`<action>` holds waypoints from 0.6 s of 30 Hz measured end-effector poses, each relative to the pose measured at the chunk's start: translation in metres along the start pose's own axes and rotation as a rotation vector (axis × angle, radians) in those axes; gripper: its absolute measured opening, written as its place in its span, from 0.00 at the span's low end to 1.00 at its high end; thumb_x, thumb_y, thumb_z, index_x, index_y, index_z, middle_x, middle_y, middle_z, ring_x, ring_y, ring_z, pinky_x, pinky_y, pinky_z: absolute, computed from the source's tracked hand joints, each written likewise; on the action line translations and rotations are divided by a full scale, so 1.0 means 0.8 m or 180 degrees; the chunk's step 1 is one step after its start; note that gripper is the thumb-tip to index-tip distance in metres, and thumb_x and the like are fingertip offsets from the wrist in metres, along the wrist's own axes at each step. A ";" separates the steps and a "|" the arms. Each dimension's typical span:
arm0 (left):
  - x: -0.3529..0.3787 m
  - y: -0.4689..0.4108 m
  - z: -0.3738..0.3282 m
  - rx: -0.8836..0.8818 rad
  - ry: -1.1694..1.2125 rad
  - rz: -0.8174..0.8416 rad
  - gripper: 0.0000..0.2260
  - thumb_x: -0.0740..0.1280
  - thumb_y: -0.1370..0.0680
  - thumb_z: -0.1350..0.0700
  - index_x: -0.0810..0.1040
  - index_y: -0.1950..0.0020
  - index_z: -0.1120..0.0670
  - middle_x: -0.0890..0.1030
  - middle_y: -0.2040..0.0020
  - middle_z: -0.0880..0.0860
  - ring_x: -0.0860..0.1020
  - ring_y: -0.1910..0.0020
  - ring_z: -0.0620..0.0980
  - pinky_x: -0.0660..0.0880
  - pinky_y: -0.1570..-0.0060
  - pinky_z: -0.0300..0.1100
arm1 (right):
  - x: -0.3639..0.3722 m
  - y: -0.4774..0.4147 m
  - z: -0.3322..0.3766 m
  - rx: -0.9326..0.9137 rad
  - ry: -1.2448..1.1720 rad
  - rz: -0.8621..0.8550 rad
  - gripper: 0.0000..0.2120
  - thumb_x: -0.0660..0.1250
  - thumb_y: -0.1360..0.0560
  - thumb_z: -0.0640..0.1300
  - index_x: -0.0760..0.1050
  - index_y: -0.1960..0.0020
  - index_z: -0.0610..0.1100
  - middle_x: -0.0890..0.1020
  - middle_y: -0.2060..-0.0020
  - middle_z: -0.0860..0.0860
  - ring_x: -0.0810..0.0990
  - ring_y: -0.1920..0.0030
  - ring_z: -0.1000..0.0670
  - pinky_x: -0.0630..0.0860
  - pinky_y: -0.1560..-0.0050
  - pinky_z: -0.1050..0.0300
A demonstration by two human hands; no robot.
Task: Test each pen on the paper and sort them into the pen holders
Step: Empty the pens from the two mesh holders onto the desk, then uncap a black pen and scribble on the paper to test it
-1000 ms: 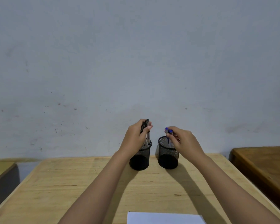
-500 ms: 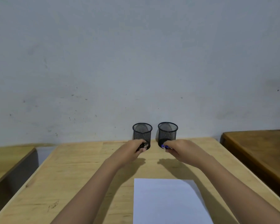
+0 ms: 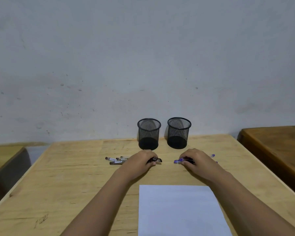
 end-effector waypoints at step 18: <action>-0.041 0.101 0.044 -0.0766 -0.0009 -0.0444 0.32 0.58 0.22 0.40 0.54 0.24 0.53 0.55 0.23 0.48 0.54 0.24 0.46 0.55 0.27 0.42 | 0.013 -0.005 0.077 0.0020 -0.0215 0.0168 0.20 0.61 0.23 0.48 0.67 0.32 0.47 0.72 0.35 0.53 0.71 0.37 0.52 0.69 0.38 0.56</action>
Point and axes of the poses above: each hand's wrist, its own y-axis away from the middle knuckle, its own x-axis out of the palm, z = x × y, the point moved 10 cm from there along -y, towards the middle knuckle
